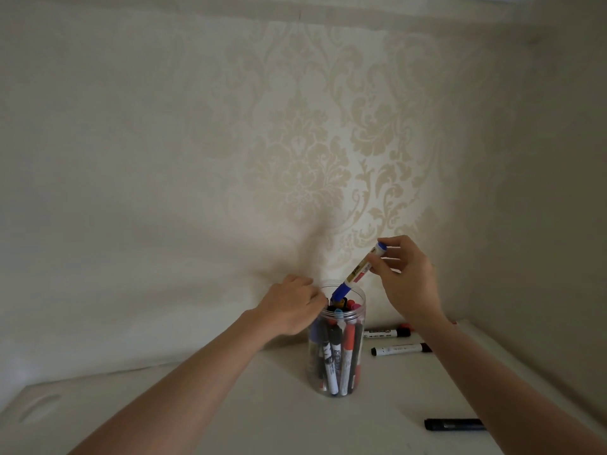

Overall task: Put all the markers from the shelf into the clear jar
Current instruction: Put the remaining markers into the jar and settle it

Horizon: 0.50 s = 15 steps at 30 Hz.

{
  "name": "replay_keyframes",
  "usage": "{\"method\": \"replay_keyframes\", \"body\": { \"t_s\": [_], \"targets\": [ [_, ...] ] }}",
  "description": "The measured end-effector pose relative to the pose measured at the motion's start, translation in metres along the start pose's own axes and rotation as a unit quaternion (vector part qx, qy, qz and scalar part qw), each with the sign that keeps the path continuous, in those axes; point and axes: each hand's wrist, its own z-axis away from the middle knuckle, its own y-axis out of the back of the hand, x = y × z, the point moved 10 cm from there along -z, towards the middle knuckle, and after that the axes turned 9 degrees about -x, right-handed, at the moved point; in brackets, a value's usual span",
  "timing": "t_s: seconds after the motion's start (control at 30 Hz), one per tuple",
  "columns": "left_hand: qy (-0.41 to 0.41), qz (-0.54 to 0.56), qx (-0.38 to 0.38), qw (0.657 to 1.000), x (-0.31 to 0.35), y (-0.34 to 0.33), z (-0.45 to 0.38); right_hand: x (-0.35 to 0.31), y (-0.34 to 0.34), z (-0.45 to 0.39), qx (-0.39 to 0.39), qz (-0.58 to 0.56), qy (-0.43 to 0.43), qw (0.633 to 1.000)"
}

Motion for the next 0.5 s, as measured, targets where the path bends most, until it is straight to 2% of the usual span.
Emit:
{"method": "replay_keyframes", "body": {
  "t_s": [0.1,0.2,0.33,0.43,0.5],
  "targets": [
    [-0.026,0.085,0.043,0.995,-0.007,0.006,-0.002,0.002,0.001,-0.002,0.005,-0.006,-0.006,1.000],
    [-0.076,0.094,0.093,0.988,-0.004,0.014,0.005,0.000,-0.013,-0.004,-0.011,-0.008,0.001,1.000],
    [-0.084,0.141,0.084,0.983,-0.011,0.005,0.007,-0.006,-0.041,-0.005,-0.051,0.059,0.024,0.997],
    [-0.080,0.188,0.087,0.975,-0.011,0.006,0.007,-0.001,-0.053,-0.007,-0.067,0.107,0.006,0.992],
    [-0.060,0.279,0.085,0.955,-0.018,0.004,0.010,0.001,-0.057,-0.012,-0.072,0.169,-0.002,0.983]
  ]
}}
